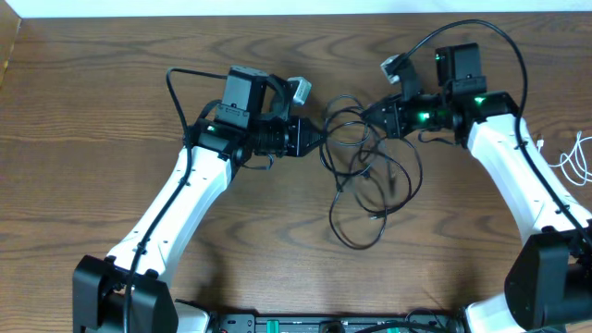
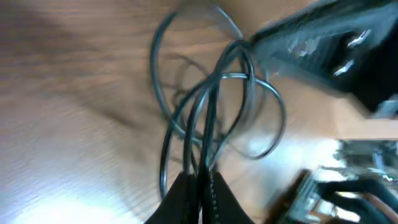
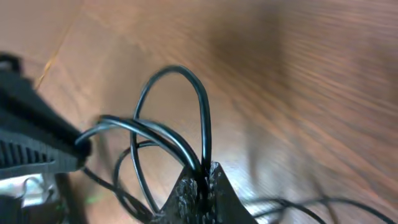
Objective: Untangle cables
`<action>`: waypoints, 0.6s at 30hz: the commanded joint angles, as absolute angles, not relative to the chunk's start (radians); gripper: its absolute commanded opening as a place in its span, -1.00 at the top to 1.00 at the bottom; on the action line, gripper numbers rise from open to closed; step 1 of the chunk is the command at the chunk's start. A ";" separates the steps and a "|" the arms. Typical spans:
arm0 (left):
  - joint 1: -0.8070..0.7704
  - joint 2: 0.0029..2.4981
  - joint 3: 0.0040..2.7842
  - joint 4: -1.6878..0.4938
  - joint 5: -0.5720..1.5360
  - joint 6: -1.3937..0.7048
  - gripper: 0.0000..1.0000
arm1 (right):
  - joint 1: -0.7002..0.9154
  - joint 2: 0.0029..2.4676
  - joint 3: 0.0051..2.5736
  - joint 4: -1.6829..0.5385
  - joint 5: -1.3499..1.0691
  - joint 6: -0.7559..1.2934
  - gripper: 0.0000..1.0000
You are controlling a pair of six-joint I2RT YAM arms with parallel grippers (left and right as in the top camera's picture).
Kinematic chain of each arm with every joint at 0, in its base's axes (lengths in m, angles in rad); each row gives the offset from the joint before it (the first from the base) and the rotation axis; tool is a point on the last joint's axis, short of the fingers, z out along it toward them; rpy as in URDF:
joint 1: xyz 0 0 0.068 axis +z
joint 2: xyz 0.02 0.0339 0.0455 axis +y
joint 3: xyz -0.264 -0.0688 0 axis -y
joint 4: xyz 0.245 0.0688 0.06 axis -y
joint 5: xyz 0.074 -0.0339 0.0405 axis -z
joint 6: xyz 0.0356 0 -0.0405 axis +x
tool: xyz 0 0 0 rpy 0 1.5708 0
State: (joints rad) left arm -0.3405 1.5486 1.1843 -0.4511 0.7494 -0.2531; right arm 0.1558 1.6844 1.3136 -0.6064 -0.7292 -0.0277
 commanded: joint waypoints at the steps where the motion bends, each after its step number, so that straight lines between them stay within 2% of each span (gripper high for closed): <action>1: -0.340 1.547 1.182 -0.554 0.450 -0.237 0.85 | 0.045 1.679 1.325 -0.603 -0.397 0.125 0.98; 4: -0.334 1.547 1.182 -0.626 0.221 -0.279 0.85 | -0.029 1.666 1.325 -0.604 -0.366 0.140 0.98; 8: -0.327 1.547 1.182 -0.625 0.233 -0.288 0.85 | -0.094 1.656 1.325 -0.616 -0.437 0.164 0.98; 10: -0.327 1.547 1.182 -0.587 0.376 -0.253 0.85 | -0.096 1.656 1.325 -0.637 -0.551 0.158 0.98; 13: -0.327 1.547 1.182 -0.473 0.730 -0.210 0.85 | -0.068 1.657 1.325 -0.702 -0.762 0.052 0.98; 15: -0.327 1.547 1.182 -0.367 0.964 -0.198 0.85 | -0.039 1.657 1.325 -0.751 -0.826 -0.027 0.95; 18: -0.327 1.547 1.182 -0.238 1.174 -0.199 0.85 | 0.009 1.657 1.325 -0.797 -0.845 -0.088 0.88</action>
